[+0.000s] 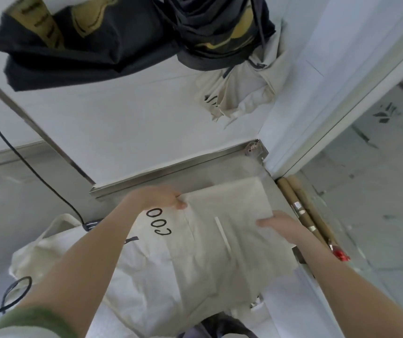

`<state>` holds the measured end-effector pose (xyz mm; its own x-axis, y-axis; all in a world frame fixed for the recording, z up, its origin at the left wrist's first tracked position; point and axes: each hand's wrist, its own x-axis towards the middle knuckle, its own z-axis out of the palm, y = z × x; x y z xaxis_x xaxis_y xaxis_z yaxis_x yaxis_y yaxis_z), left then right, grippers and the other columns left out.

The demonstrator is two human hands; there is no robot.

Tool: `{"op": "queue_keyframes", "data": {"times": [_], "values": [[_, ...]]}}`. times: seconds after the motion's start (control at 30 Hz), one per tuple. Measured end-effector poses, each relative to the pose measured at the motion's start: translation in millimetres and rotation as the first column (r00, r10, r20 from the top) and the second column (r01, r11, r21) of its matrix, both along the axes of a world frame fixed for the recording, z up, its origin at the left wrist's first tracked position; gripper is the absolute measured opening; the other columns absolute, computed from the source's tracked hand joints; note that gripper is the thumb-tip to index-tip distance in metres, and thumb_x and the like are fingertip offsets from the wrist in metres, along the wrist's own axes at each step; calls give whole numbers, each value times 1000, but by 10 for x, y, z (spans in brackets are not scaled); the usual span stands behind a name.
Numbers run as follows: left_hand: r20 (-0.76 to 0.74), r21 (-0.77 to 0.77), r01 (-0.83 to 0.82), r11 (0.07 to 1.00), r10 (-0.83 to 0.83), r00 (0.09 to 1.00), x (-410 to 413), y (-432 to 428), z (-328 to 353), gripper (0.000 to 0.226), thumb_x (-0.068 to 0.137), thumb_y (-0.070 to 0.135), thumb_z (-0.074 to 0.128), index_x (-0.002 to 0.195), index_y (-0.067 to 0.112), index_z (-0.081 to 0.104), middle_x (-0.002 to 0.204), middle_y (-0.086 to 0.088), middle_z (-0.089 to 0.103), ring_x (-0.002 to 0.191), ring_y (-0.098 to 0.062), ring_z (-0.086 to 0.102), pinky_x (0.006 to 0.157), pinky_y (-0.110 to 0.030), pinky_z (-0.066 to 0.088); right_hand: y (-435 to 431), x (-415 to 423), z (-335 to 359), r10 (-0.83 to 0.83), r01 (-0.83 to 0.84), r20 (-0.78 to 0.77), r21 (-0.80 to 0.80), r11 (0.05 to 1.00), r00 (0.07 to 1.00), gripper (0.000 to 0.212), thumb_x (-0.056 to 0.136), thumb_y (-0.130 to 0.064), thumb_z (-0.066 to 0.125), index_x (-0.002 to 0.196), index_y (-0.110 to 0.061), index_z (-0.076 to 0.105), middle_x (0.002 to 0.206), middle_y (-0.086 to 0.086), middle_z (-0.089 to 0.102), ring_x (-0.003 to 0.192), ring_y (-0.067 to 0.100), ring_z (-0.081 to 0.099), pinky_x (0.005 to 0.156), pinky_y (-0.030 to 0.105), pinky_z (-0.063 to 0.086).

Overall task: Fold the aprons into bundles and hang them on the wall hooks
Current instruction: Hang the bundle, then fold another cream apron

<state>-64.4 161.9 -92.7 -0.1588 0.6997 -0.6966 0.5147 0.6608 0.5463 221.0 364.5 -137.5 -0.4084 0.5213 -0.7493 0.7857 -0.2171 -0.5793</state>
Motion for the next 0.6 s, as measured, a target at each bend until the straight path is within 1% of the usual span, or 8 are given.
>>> {"op": "queue_keyframes", "data": {"times": [0.1,0.17,0.2,0.27,0.3,0.4,0.5,0.6], "values": [[142,8,-109,994,107,984,43,-68,280,12,94,26,56,97,24,67,95,11,71,93,-6,65,89,-18,44,1,15,128,-19,14,-146,-33,999,989,31,83,-8,70,113,-2,65,97,9,72,75,17,69,64,25,54],[224,-34,-188,982,191,956,44,-122,448,16,89,20,62,101,21,71,101,1,73,96,-18,68,93,-30,47,44,26,286,-42,31,-237,-49,998,971,46,72,-17,77,113,1,65,100,16,71,81,26,68,73,34,55],[263,-69,-220,973,231,937,65,-161,563,21,81,21,66,101,20,72,103,-5,73,96,-25,68,92,-36,48,66,33,417,-49,32,-302,-61,998,952,45,71,-19,78,109,0,66,97,15,72,79,26,68,71,33,55],[267,-129,-237,963,264,927,91,-198,731,36,63,26,73,99,19,72,106,-11,72,94,-29,68,85,-36,51,126,34,704,-27,1,-420,-62,998,907,19,80,-12,72,97,-4,70,85,8,74,71,19,70,63,26,56],[241,-144,-235,961,264,934,131,-210,811,42,58,30,75,99,19,72,106,-11,72,94,-28,68,82,-33,52,152,39,869,-11,-13,-457,-49,999,889,14,79,-13,72,91,-6,72,83,6,74,69,17,70,62,25,56],[226,-135,-251,958,277,934,364,-224,1060,56,55,42,82,106,21,71,107,-2,73,101,-20,68,94,-33,51,217,48,1395,135,-116,-516,69,991,846,49,57,-39,87,91,-7,73,91,8,74,79,25,68,69,29,56],[345,-64,-326,943,328,880,684,-194,1332,67,52,41,91,112,22,69,110,-3,72,103,-21,68,99,-38,48,185,109,1923,326,-238,-541,229,944,775,63,46,-59,86,87,-12,76,92,3,73,85,21,64,82,43,52],[479,51,-380,923,312,821,1081,-165,1658,44,65,30,84,106,20,70,112,-3,71,104,-20,67,98,-37,49,97,224,2388,429,-321,-642,286,903,635,57,37,-65,87,82,-31,78,92,-10,74,89,5,68,88,23,51]]}}
